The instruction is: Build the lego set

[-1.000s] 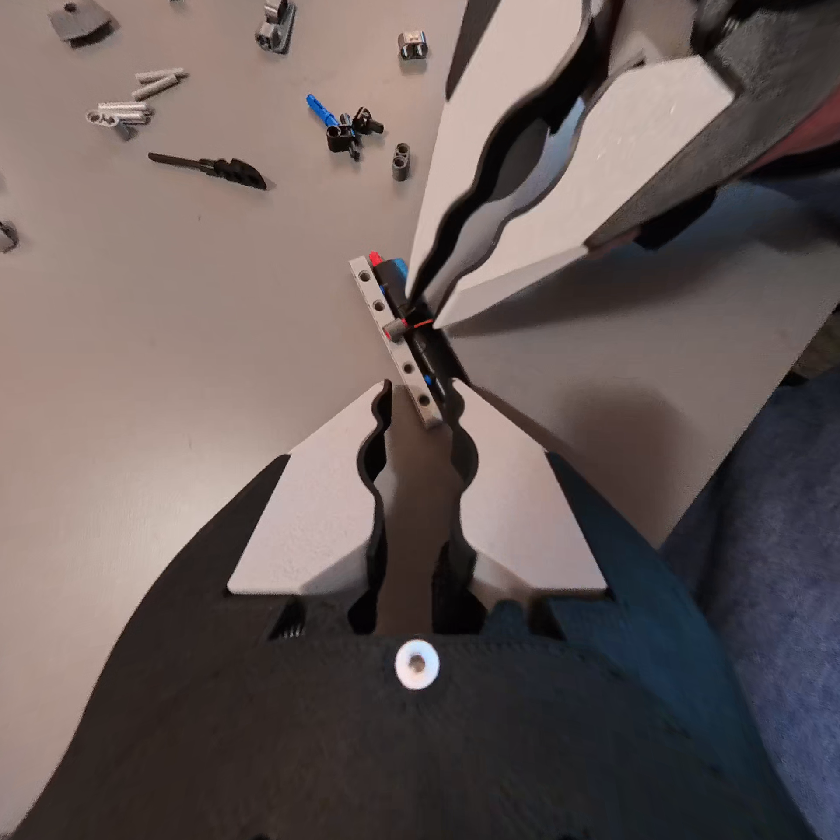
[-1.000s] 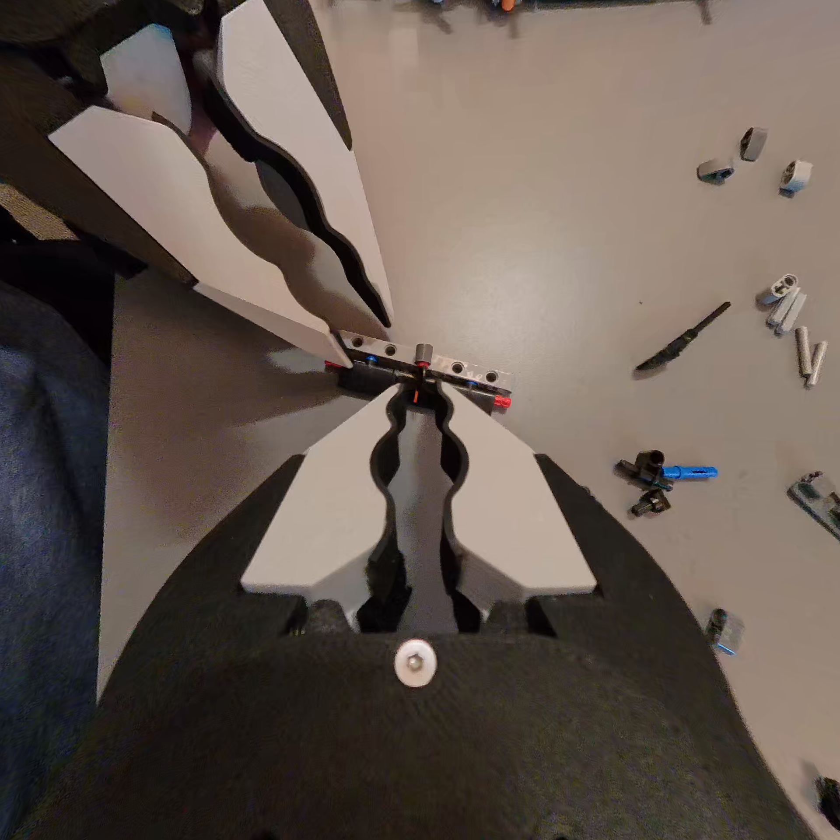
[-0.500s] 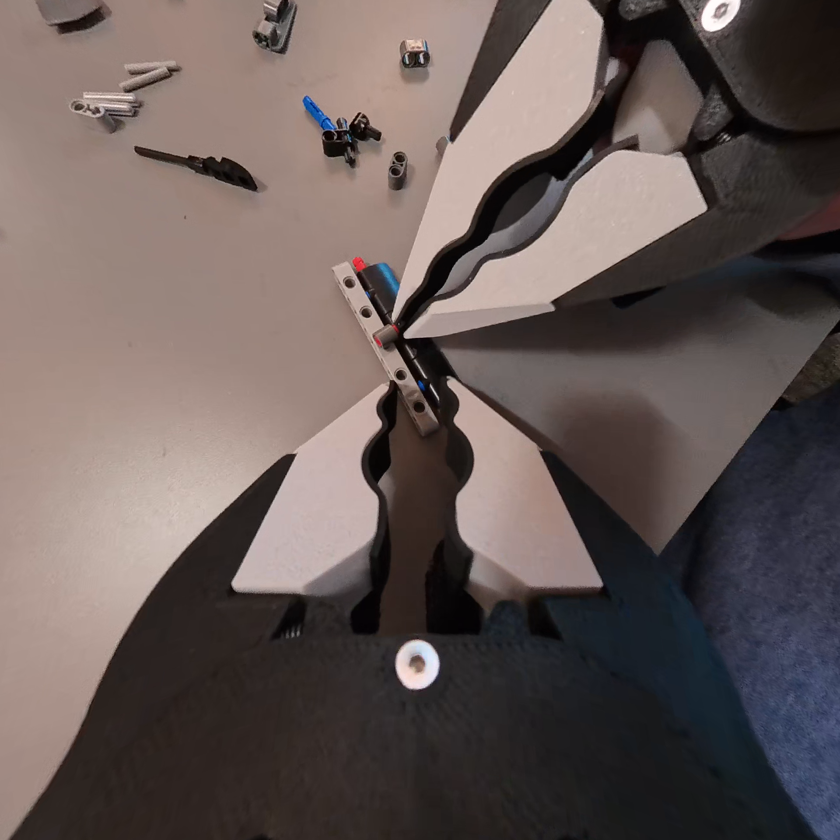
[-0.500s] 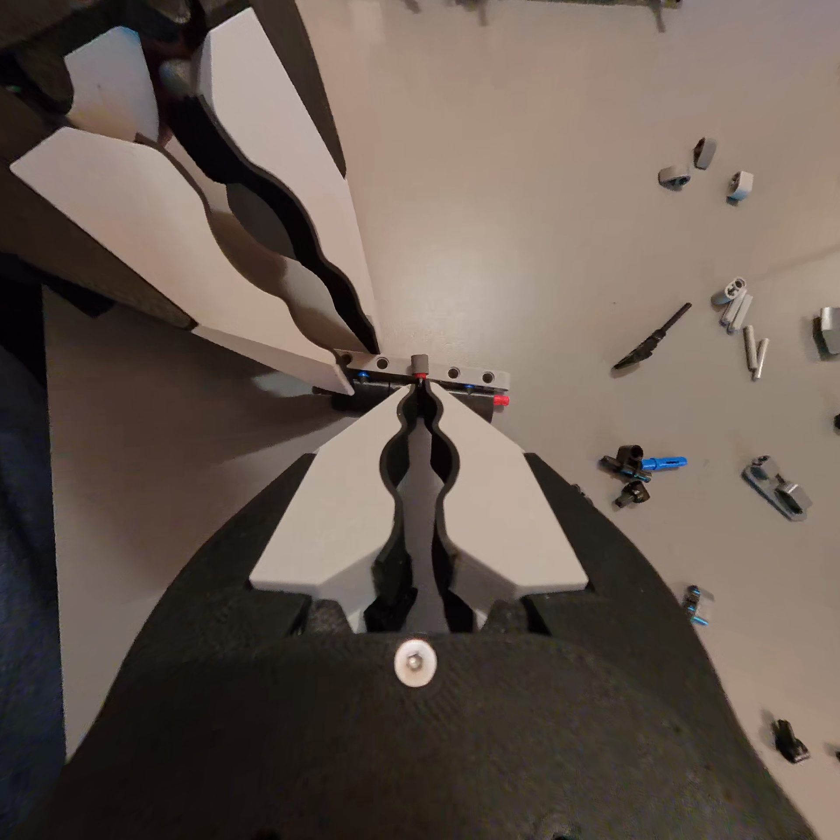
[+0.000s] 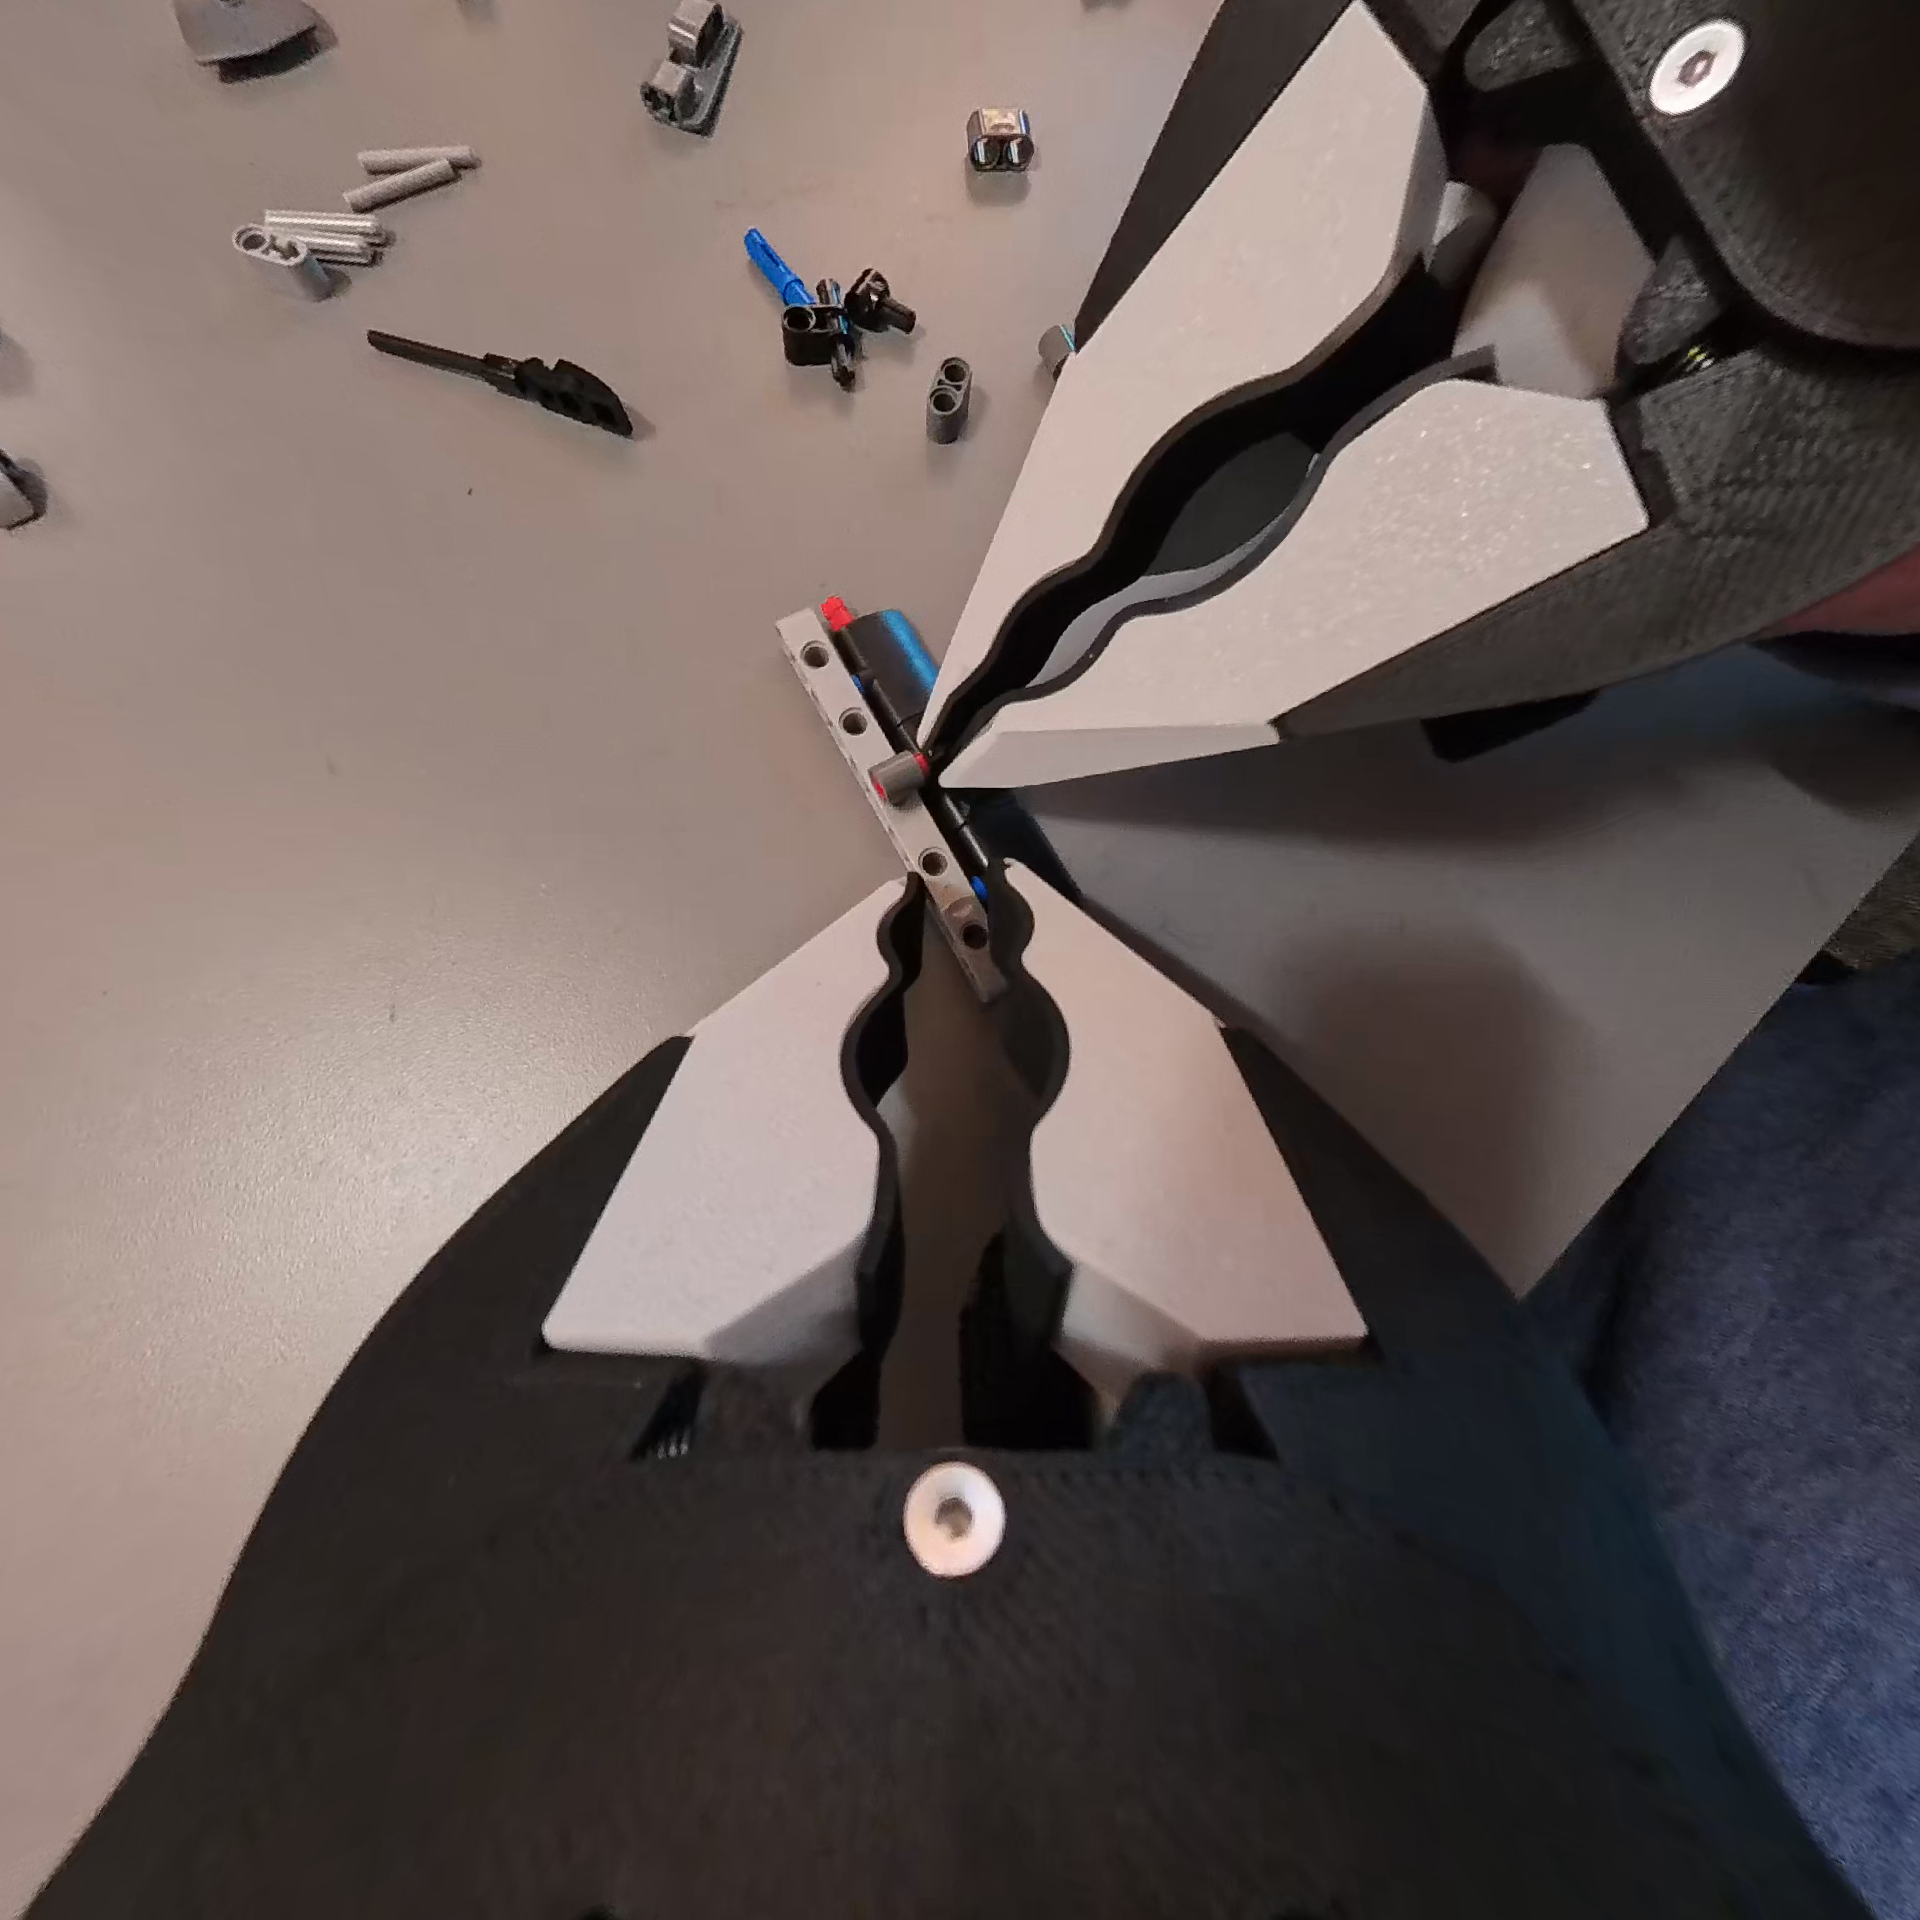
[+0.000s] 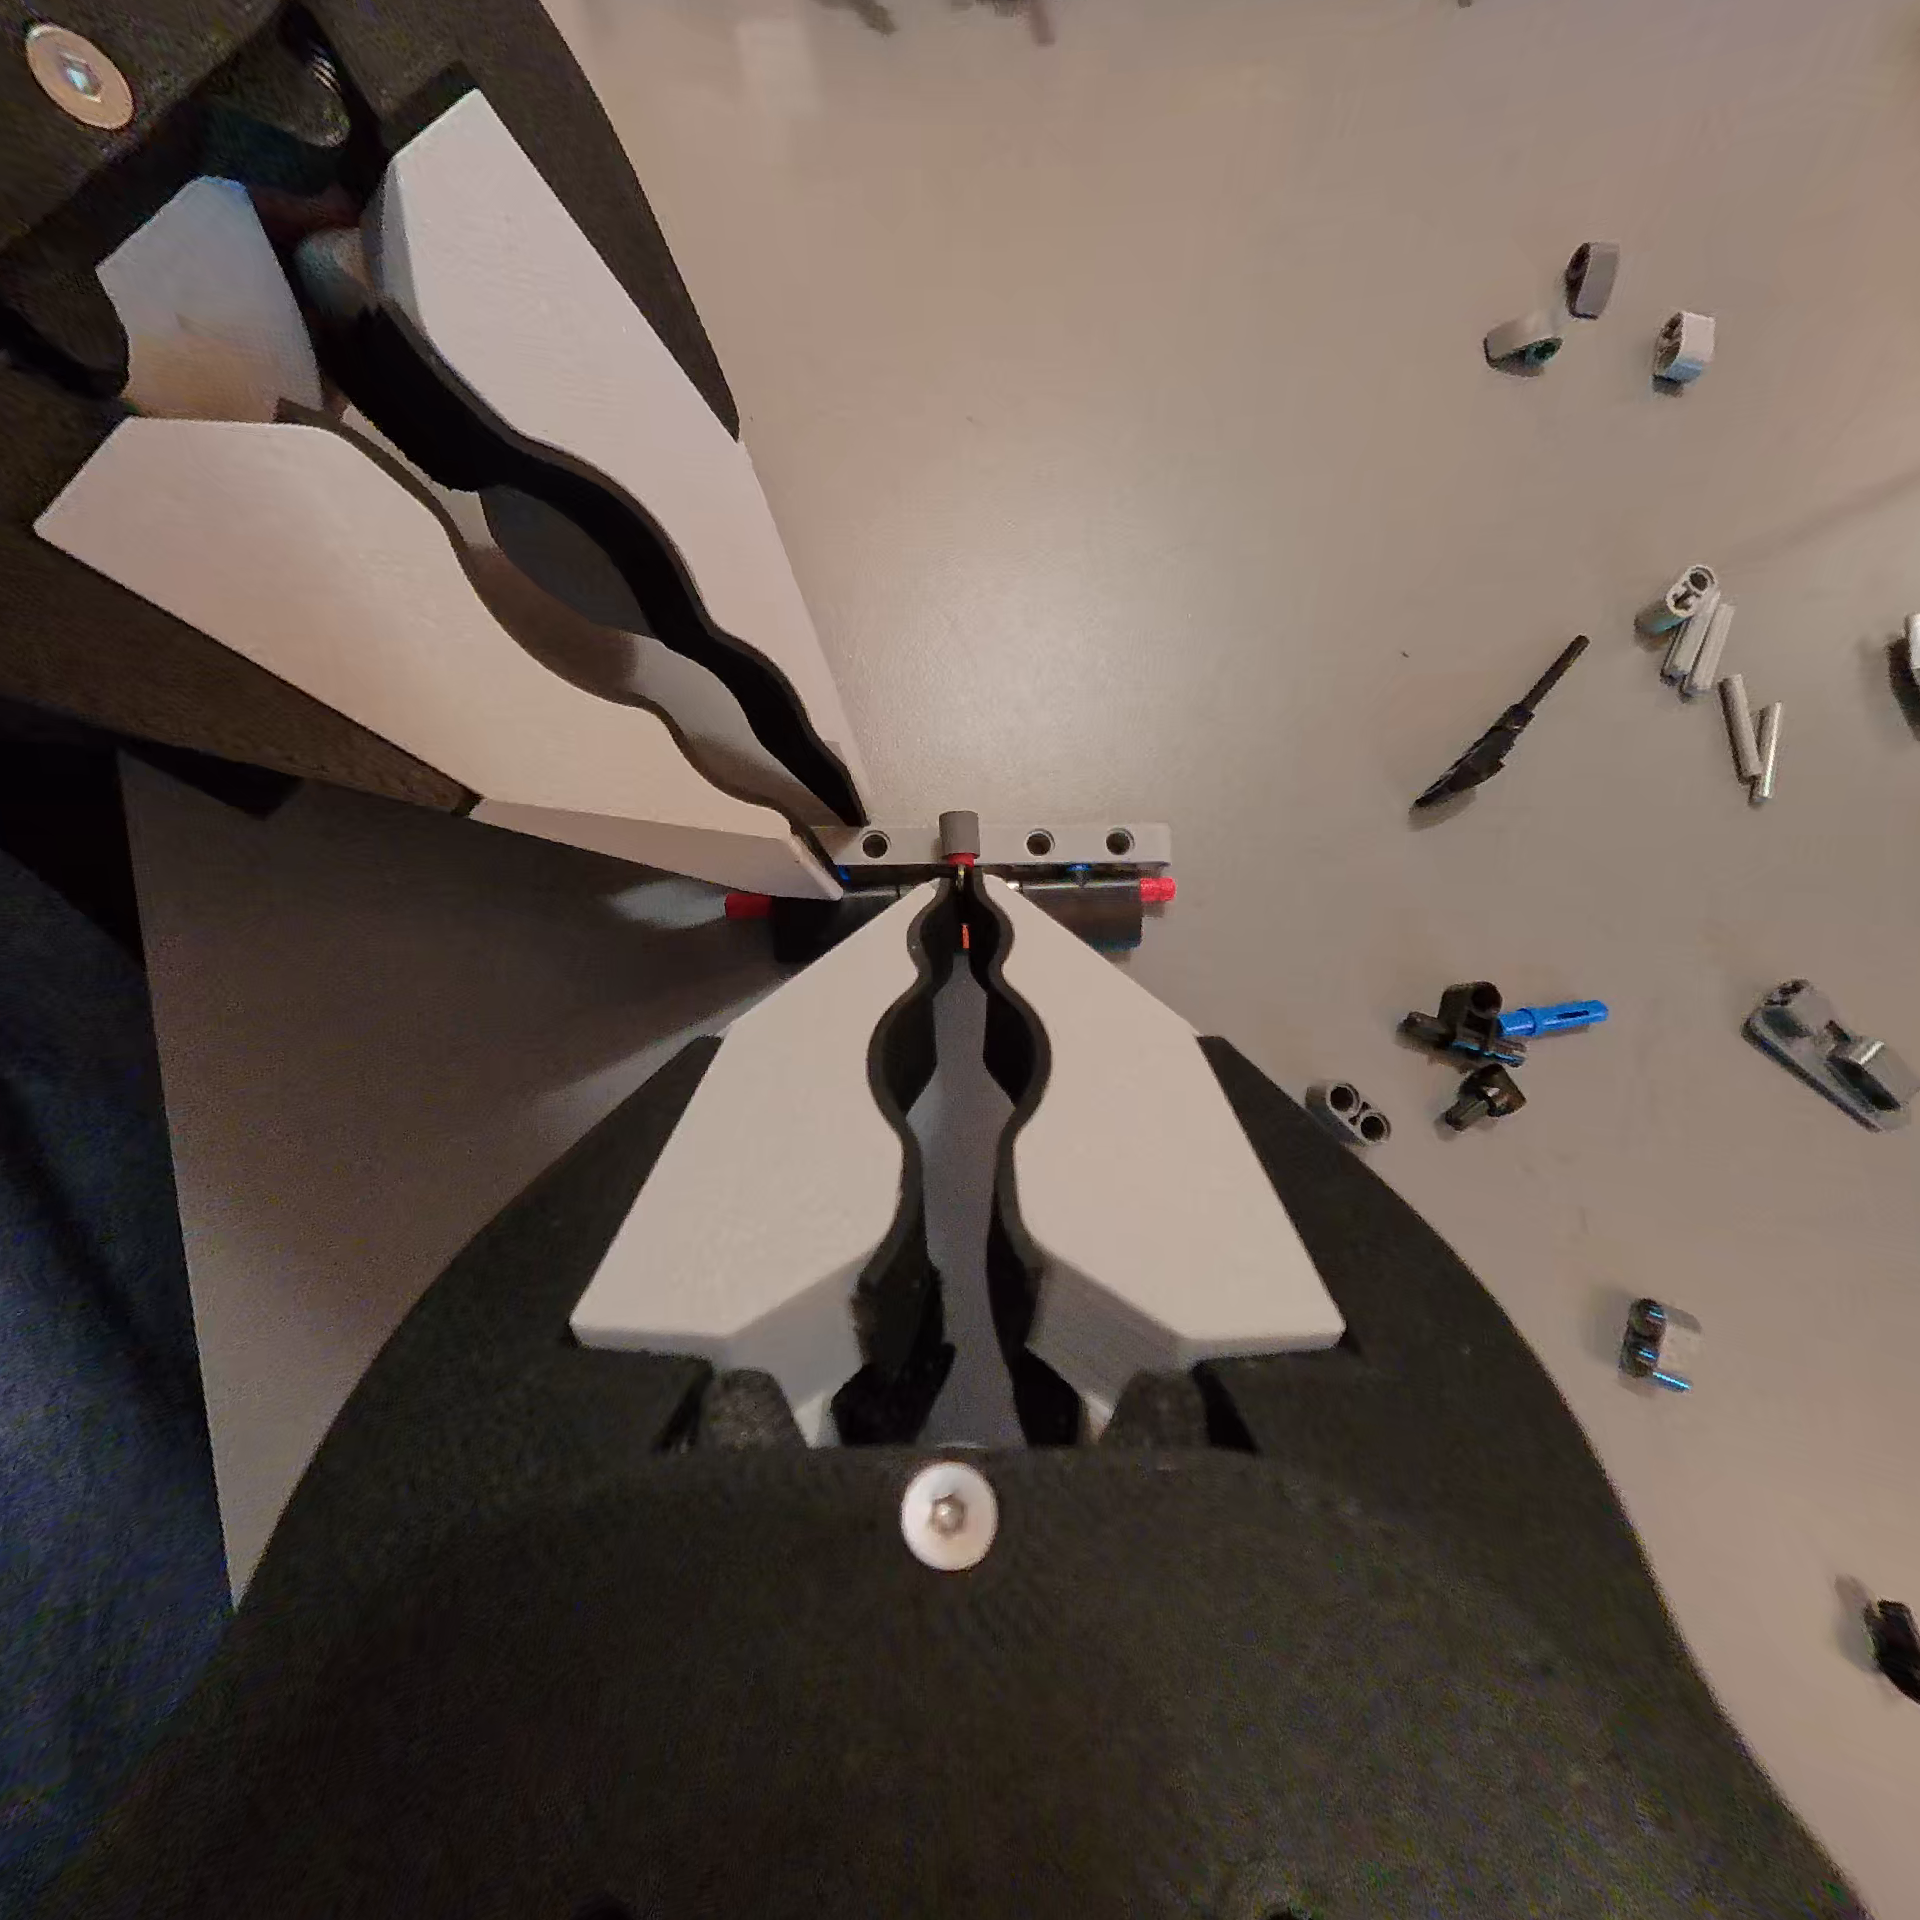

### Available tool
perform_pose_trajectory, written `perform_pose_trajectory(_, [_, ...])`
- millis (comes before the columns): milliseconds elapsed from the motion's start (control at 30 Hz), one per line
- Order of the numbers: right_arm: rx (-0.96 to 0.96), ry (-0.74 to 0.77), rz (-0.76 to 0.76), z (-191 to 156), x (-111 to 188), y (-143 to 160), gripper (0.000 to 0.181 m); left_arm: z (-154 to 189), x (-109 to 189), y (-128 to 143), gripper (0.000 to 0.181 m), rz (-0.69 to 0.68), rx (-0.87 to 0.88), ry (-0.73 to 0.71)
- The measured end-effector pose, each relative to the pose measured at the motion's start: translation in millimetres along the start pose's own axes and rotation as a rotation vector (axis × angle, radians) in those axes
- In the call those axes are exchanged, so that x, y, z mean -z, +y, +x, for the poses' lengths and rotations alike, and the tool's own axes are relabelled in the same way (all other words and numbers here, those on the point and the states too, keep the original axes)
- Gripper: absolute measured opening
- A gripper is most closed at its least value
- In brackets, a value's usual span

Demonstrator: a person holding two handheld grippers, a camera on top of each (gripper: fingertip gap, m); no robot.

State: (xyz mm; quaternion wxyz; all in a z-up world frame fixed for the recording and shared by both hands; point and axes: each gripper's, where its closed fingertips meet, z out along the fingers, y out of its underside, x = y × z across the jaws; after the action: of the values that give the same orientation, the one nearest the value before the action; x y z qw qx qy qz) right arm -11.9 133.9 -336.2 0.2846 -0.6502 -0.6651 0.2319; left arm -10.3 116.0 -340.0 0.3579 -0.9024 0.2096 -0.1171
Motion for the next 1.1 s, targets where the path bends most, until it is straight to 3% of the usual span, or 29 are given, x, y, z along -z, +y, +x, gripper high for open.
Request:
perform_pose_trajectory(133, [-0.013, -0.009, 0.02, 2, 0, 0, 0.0, -1, 0, 0, 0.01, 0.004, 0.001, -0.003])
perform_pose_trajectory(267, [-0.037, -0.03, 0.039, 9, 10, -1, 0.022, -4, 0, 0, 0.011, -0.004, -0.013, -0.012])
perform_pose_trajectory(433, [-0.048, -0.076, 0.042, 19, 31, 8, 0.022, -5, 7, 0, 0.024, -0.012, -0.005, 0.025])
perform_pose_trajectory(667, [-0.024, -0.077, 0.029, 21, 33, 19, 0.02, 4, 3, 2, 0.044, -0.027, -0.014, 0.044])
perform_pose_trajectory(867, [-0.022, -0.071, 0.056, 22, 40, 17, 0.021, 1, -7, 1, 0.028, -0.062, -0.085, -0.03])
perform_pose_trajectory(1100, [-0.011, -0.054, 0.1, 27, 59, 19, 0.02, 11, -11, -2, 0.026, -0.073, -0.235, 0.051])
